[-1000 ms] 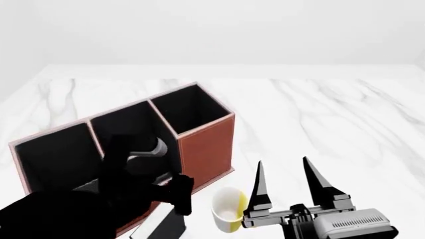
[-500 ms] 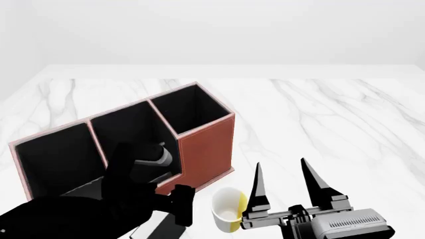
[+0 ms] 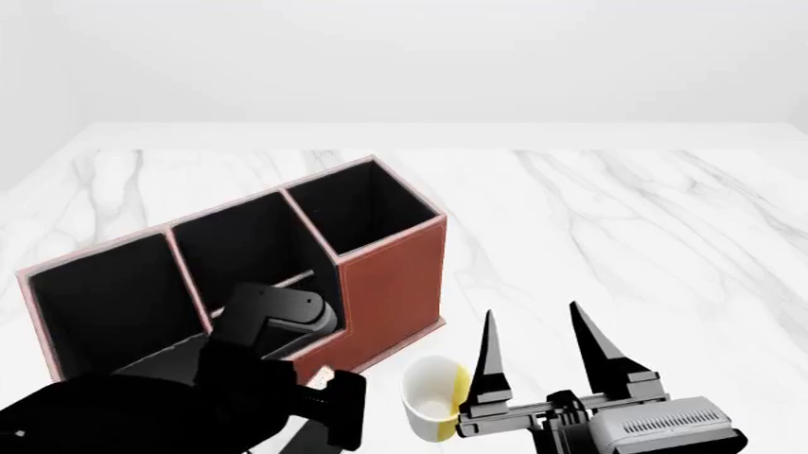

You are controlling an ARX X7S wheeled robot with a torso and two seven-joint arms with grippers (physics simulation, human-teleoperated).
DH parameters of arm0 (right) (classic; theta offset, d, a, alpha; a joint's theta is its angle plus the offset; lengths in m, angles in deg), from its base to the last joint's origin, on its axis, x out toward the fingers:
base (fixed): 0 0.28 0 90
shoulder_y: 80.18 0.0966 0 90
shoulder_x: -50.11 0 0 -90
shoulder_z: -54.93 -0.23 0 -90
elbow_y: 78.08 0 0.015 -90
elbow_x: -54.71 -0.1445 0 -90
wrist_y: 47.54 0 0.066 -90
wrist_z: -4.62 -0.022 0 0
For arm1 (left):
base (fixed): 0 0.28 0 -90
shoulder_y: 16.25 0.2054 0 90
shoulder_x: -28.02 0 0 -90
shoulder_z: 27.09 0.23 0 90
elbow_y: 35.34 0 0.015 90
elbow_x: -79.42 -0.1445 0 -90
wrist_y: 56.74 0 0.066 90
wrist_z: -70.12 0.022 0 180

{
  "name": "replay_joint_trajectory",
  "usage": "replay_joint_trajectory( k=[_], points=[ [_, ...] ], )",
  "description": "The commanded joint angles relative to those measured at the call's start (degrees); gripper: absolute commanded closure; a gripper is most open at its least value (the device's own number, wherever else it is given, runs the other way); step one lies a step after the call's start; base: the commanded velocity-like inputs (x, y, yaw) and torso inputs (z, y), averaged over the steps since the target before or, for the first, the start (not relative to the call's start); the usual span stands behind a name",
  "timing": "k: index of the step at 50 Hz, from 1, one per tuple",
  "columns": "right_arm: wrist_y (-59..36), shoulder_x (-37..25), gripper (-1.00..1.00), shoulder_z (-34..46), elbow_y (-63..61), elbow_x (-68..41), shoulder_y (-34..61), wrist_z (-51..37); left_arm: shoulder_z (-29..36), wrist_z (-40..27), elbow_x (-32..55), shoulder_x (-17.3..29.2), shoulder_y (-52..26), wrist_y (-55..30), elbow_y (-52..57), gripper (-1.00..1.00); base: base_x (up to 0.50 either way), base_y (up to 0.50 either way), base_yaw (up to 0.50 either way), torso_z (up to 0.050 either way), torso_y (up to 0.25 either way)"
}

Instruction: Pick up the book and place it in the right compartment of the caddy.

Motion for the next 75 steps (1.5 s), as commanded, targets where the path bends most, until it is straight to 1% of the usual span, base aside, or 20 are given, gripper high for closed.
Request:
replay_joint_trajectory(
  k=[1,9,36,70,71,75],
  points=[
    [-0.2,0.7,-1.00,-0.8,-0.2,0.7,0.0,1.0,0.6,-0.6,0.7,0.0,-2.3,-0.7,-0.8,-1.00,0.00,0.00,0.00,0.000,0.000],
    [0.0,0.5,-1.00,-0.6,0.0,0.8,0.0,0.8,1.5,-1.7,1.7,0.9,-2.9,-0.9,-0.9,-1.00,0.00,0.00,0.00,0.000,0.000],
    [0.3,0.0,-1.00,0.2,0.7,0.8,0.0,0.2,2.6,1.0,-0.4,1.9,0.2,-0.5,-0.7,-1.00,0.00,0.00,0.00,0.000,0.000],
    [0.1,-0.7,-1.00,1.2,1.7,1.0,0.6,-0.7,4.3,6.8,-8.2,2.6,3.9,0.1,-0.9,-1.00,0.00,0.00,0.00,0.000,0.000],
    [0.1,-0.7,-1.00,1.2,1.8,1.0,0.6,-0.7,4.5,7.1,-8.9,2.7,3.9,0.1,-0.8,1.00,0.00,0.00,0.00,0.000,0.000],
    [0.3,-0.7,-1.00,1.3,1.8,1.0,0.5,-0.8,4.7,7.9,-9.7,2.8,4.4,0.3,-0.6,1.00,0.00,0.00,0.00,0.000,0.000]
  ],
)
